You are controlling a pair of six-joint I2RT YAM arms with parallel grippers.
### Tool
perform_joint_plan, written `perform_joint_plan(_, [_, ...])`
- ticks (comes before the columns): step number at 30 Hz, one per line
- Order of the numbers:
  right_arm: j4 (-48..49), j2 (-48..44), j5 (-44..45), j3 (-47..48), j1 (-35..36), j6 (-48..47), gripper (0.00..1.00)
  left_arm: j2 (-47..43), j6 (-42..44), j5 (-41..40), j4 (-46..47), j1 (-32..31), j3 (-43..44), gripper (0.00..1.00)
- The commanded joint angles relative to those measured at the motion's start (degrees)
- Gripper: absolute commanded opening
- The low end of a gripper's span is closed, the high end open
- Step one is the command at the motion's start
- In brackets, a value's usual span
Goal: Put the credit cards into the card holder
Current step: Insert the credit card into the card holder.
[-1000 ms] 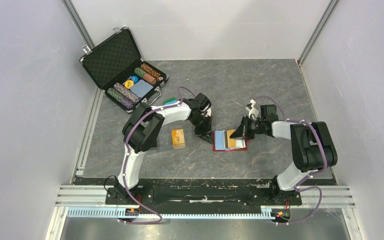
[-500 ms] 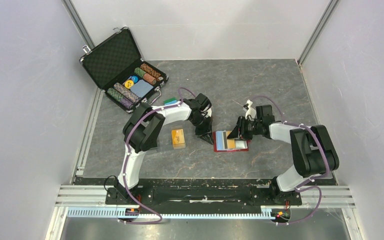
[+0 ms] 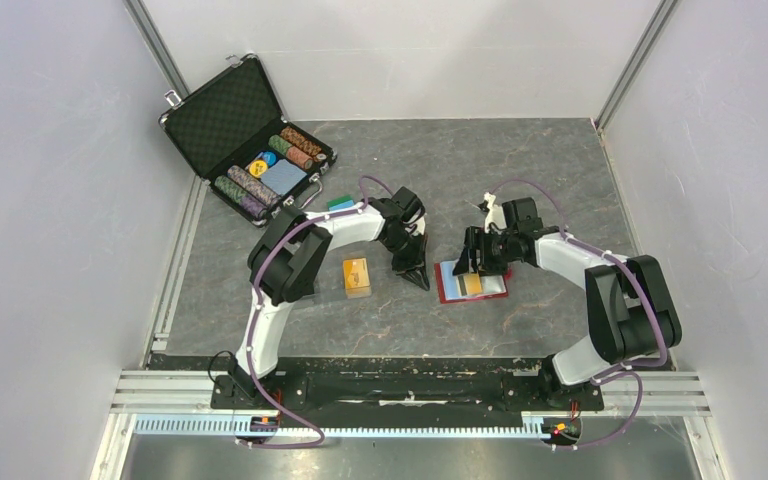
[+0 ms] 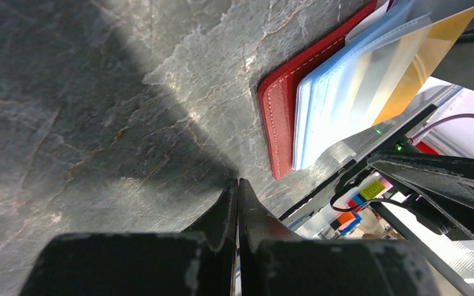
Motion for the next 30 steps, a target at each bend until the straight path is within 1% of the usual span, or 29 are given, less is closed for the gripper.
perform_joint_plan(1, [-4.1,-1.3,3.0,2.3,0.4,-2.6,0.62,3.7,1.5,-3.3,-1.3,-0.7,1.2,0.02])
perform_joint_plan(5, [-3.7,0.0,0.8,2.7,1.2,-2.0,0.52,4.5,1.3,-2.5,-1.3,-0.8,2.3,0.02])
perform_joint_plan(8, [-1.5,1.5,-2.6,2.2,1.9,0.3,0.47,4.9,1.0,-2.0,-1.3,-1.0,2.9,0.02])
perform_joint_plan(16, [8.0,3.4,-10.4,-1.4,5.4,10.3,0.48,5.1,0.9,-1.7,-1.3,-1.3,3.3,0.02])
perform_joint_plan(22, [9.1,4.0,-11.2,-1.1,7.4,12.5,0.45,4.3,0.8,-3.1,-1.3,-1.0,3.1,0.02])
perform_joint_plan(25, [6.4,4.0,-9.1,0.7,7.7,10.1,0.47,2.9,0.8,-4.5,-1.3,-0.3,2.2,0.02])
perform_joint_plan(30, [-0.2,3.5,-3.6,5.0,9.4,4.8,0.63,0.5,0.7,-6.6,-1.1,1.6,0.3,0.02])
